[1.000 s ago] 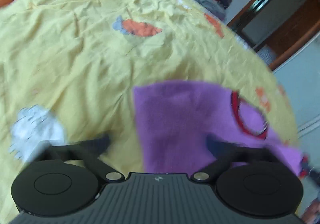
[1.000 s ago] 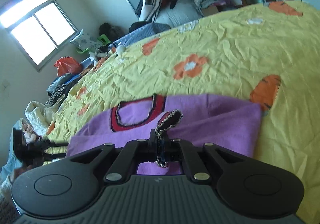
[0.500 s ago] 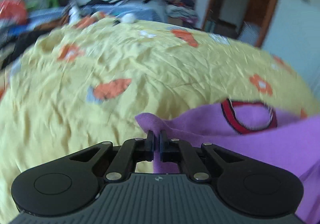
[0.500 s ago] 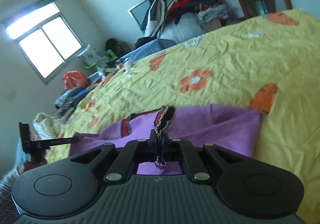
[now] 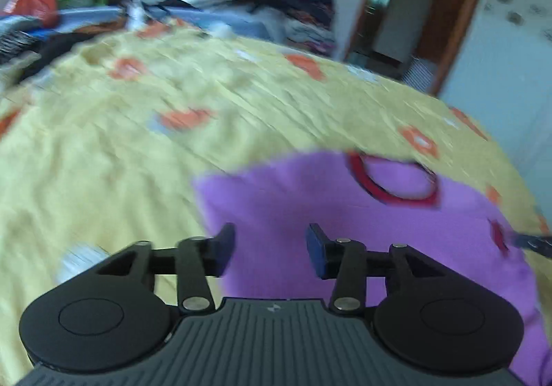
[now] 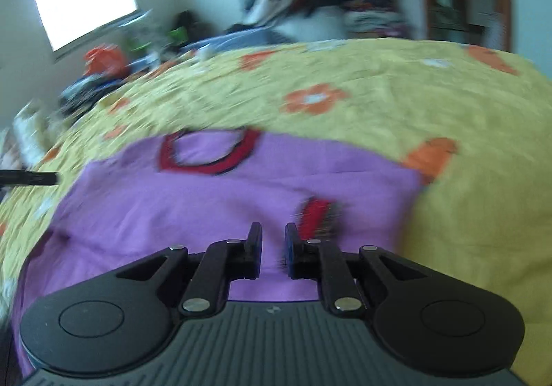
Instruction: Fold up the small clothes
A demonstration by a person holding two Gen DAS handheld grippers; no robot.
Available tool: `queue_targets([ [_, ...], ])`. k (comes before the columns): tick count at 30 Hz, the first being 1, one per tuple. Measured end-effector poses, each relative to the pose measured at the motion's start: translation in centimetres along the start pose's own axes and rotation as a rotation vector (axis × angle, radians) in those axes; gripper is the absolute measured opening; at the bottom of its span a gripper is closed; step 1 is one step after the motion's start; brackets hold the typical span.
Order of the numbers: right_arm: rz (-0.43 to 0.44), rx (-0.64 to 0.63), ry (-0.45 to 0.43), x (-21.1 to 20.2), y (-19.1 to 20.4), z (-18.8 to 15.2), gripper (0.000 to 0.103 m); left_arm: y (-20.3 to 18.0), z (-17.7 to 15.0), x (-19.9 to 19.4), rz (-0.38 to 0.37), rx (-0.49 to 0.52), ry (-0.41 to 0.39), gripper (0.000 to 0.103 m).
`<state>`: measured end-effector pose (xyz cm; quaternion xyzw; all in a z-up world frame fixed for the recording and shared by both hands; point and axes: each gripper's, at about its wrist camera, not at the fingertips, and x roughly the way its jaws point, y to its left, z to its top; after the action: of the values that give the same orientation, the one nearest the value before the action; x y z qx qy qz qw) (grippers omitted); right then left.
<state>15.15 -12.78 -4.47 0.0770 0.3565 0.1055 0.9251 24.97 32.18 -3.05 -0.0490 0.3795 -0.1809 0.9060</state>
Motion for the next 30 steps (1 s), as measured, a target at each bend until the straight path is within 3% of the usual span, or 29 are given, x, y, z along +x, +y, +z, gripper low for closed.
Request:
queue_targets([
  [2, -0.094, -0.084, 0.091, 2.1, 0.6, -0.6, 0.013, -1.3, -1.8, 2.0, 0.025, 0.037, 0.065, 0.046],
  [3, -0.112, -0.113, 0.063, 2.0, 0.1, -1.1, 0.013, -1.6, -2.9, 2.9, 0.046, 0.061, 0.091, 0.046],
  [5, -0.163, -0.072, 0.061, 0.5, -1.7, -1.2, 0.013, -1.7, -3.9, 2.5, 0.069, 0.105, 0.050, 0.046],
  [7, -0.137, -0.006, 0.030, -2.6, -3.3, -1.7, 0.014, -1.0, -4.2, 1.0, 0.101, 0.078, 0.052, 0.047],
  [9, -0.170, 0.010, 0.026, -5.2, -4.1, -2.8, 0.016, -0.4, -5.2, -1.4, 0.072, 0.049, 0.033, 0.076],
  [10, -0.187, 0.014, 0.031, -6.0, -4.4, -3.5, 0.019, 0.1, -6.0, -2.5, 0.046, 0.021, 0.033, 0.098],
  [11, -0.184, 0.026, 0.032, -6.4, -4.7, -4.2, 0.025, 0.7, -6.8, -3.6, 0.030, -0.013, 0.031, 0.102],
  [12, -0.163, 0.045, 0.034, -6.6, -5.1, -4.9, 0.043, 1.1, -7.9, -4.8, 0.023, -0.047, 0.022, 0.102],
  [13, -0.139, 0.068, 0.035, -6.4, -5.4, -5.4, 0.071, 1.4, -8.7, -5.5, 0.025, -0.076, 0.029, 0.103],
  [14, -0.118, 0.089, 0.034, -6.1, -5.6, -6.0, 0.081, 1.7, -9.4, -5.9, 0.041, -0.104, 0.047, 0.103],
  [15, -0.092, 0.102, 0.023, -5.8, -5.5, -6.6, 0.079, 2.0, -10.1, -6.2, 0.064, -0.137, 0.061, 0.103],
  [17, -0.029, 0.090, 0.010, -5.1, -4.3, -7.3, 0.031, 2.8, -11.5, -6.5, 0.043, -0.258, 0.068, 0.103],
  [18, -0.015, 0.084, 0.014, -4.8, -3.5, -7.6, 0.008, 2.5, -12.1, -6.9, 0.029, -0.279, 0.026, 0.103],
  [20, -0.006, 0.072, -0.015, -5.1, -2.1, -8.2, 0.008, 1.7, -12.7, -6.8, -0.066, -0.322, 0.011, 0.103],
  [22, -0.008, 0.030, -0.050, -6.1, -0.9, -8.5, 0.005, 0.5, -12.7, -6.3, -0.139, -0.330, 0.016, 0.093],
  [23, -0.036, -0.007, -0.069, -6.8, -0.2, -8.5, 0.005, -0.4, -12.6, -6.2, -0.124, -0.301, 0.030, 0.056],
  [24, -0.077, -0.042, -0.085, -7.5, 0.1, -8.5, 0.004, -0.9, -12.3, -6.0, -0.108, -0.271, 0.064, 0.027],
  [25, -0.121, -0.062, -0.103, -8.2, 0.1, -8.3, 0.004, -0.8, -12.2, -5.7, -0.114, -0.274, 0.120, 0.010],
  [27, -0.223, -0.079, -0.111, -8.8, -0.9, -8.0, 0.002, -0.1, -12.5, -6.2, -0.083, -0.209, 0.124, 0.014],
  [29, -0.383, -0.132, -0.061, -7.9, -2.6, -8.7, 0.001, 1.0, -12.9, -6.9, -0.057, -0.132, 0.111, 0.016],
  [30, -0.361, -0.073, -0.011, -7.8, -4.1, -9.0, 0.003, 1.4, -13.0, -7.5, -0.028, -0.111, 0.105, 0.017],
])
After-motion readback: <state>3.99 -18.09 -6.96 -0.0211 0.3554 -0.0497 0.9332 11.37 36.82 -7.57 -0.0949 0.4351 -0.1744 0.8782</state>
